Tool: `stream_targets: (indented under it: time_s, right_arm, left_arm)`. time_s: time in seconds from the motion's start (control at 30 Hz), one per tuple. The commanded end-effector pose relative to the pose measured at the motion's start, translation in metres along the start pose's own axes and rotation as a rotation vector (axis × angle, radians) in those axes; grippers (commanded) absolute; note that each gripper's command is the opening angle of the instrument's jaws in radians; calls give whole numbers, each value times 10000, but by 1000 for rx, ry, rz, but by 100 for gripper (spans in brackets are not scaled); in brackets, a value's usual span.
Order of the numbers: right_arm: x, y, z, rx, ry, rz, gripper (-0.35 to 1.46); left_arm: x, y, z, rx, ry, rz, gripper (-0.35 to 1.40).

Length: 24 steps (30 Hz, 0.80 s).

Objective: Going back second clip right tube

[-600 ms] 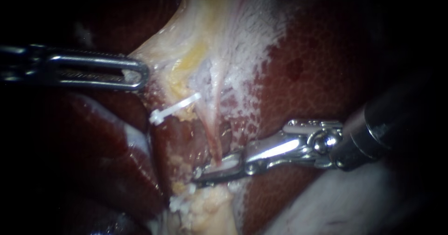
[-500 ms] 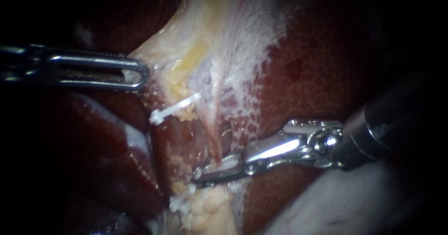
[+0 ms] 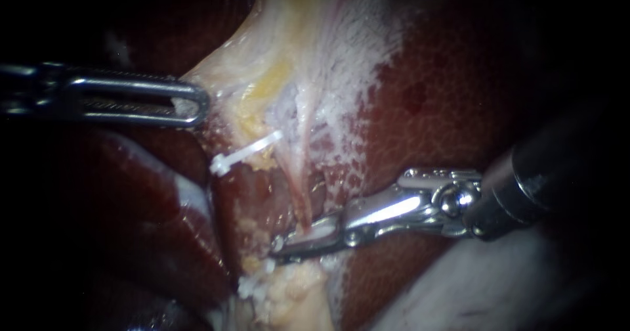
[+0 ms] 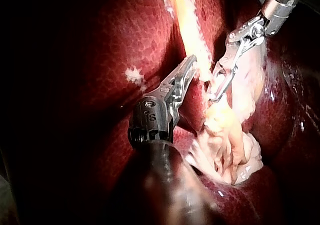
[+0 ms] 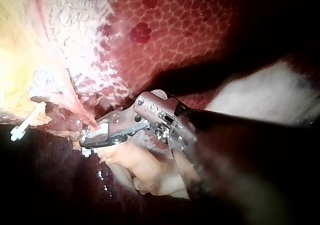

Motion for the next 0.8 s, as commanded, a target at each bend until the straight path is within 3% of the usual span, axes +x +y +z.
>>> stream_targets:
  time_s: [0.03, 0.13, 0.27, 0.43, 0.63, 0.8]
  right_arm:
    - [0, 0, 2, 4, 10, -21, 18]
    - [2, -1, 6, 2, 20, -97, 39]
    - [3, -4, 7, -14, 32, -197, 50]
    - [3, -5, 7, -20, 36, -280, 55]
    - [2, -4, 8, -91, 73, -359, 60]
    - [1, -5, 5, -96, 76, -358, 60]
  left_arm:
    - [0, 0, 0, 0, 0, 0, -35]
    - [0, 0, -1, 0, 0, 0, -35]
    - [0, 0, -1, 0, 0, 0, -35]
    - [0, 0, -1, 0, 0, 0, -35]
    - [0, 0, -1, 0, 0, 0, -35]
    - [0, 0, -2, 0, 0, 0, -35]
